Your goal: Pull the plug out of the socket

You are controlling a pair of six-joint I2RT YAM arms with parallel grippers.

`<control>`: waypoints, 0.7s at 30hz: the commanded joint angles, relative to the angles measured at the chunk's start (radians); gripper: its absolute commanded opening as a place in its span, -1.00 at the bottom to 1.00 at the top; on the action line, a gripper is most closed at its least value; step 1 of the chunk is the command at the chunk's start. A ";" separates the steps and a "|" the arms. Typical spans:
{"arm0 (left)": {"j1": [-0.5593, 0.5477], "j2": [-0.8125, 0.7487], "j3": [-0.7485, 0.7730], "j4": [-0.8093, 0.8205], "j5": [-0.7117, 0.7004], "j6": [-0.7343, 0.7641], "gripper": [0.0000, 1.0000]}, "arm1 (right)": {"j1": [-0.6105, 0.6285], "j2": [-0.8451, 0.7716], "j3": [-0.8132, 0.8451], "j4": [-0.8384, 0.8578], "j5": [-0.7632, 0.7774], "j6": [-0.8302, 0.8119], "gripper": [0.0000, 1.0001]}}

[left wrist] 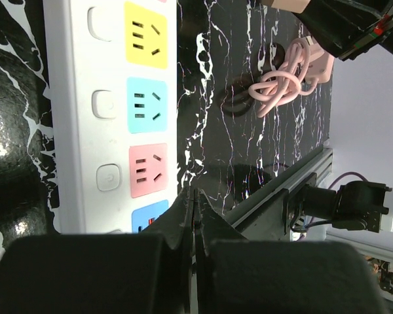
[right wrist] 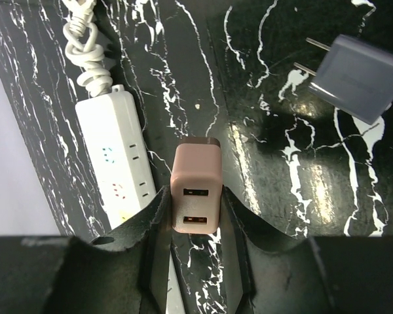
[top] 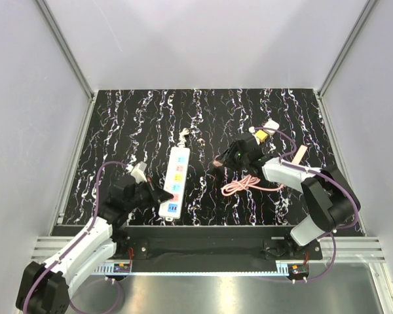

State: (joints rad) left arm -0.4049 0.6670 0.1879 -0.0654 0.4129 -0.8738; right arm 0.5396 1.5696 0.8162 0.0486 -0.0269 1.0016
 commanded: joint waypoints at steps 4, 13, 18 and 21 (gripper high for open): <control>-0.005 0.008 0.002 0.012 -0.013 -0.007 -0.98 | -0.010 -0.002 -0.025 0.062 0.045 0.042 -1.00; -0.003 0.002 -0.005 0.010 -0.006 -0.004 -0.98 | -0.026 0.026 -0.029 0.059 0.051 0.028 -1.00; -0.003 -0.012 -0.011 0.009 -0.005 -0.007 -0.98 | -0.047 0.061 -0.025 0.042 0.036 0.019 -0.95; -0.003 -0.015 -0.011 0.010 -0.006 -0.008 -0.97 | -0.047 0.079 -0.025 0.034 0.028 0.032 -0.87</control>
State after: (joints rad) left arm -0.4049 0.6662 0.1852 -0.0772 0.4099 -0.8734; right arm 0.4999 1.6283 0.7895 0.0685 -0.0135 1.0328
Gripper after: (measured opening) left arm 0.013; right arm 0.374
